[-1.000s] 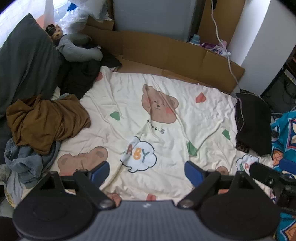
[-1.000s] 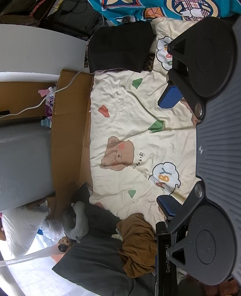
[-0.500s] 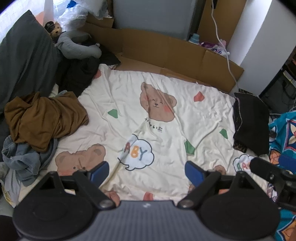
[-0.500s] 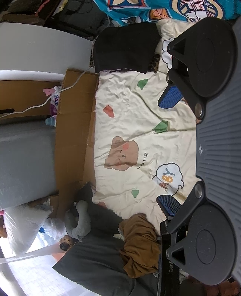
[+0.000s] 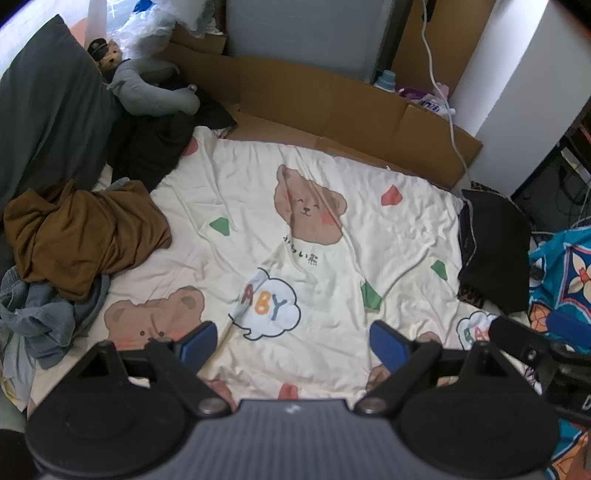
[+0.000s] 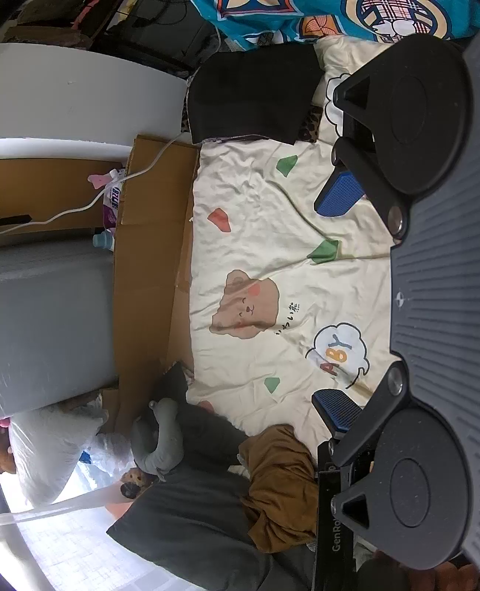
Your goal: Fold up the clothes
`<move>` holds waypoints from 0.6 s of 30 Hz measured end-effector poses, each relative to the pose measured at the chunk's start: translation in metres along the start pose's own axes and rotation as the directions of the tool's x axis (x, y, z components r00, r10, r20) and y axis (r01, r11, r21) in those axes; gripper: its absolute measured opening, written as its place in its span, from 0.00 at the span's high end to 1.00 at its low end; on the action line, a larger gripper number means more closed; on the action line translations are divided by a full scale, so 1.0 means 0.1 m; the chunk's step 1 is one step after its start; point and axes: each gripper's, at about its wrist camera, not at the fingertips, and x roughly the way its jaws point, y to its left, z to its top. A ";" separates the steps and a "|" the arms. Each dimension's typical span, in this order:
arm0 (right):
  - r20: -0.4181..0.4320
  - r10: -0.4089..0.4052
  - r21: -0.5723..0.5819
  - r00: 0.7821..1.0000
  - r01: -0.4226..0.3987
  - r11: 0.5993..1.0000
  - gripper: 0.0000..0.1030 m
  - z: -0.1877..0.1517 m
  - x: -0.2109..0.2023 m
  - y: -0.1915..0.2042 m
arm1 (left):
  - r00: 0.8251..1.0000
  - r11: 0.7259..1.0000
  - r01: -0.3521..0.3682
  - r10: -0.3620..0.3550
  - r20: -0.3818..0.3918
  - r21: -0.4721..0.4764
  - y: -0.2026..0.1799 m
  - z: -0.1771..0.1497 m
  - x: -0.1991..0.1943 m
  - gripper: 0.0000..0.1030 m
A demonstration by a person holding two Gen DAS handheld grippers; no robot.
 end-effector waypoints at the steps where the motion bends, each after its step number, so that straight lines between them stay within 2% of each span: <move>1: -0.001 0.002 0.001 1.000 -0.002 1.000 0.01 0.00 0.00 0.00 | 1.000 1.000 0.001 -0.001 -0.003 -0.001 0.01 0.00 0.01 0.12; 18: -0.001 0.008 -0.014 1.000 -0.008 1.000 0.01 -0.04 0.02 0.02 | 1.000 1.000 -0.003 0.003 -0.011 0.010 0.07 0.07 0.09 0.11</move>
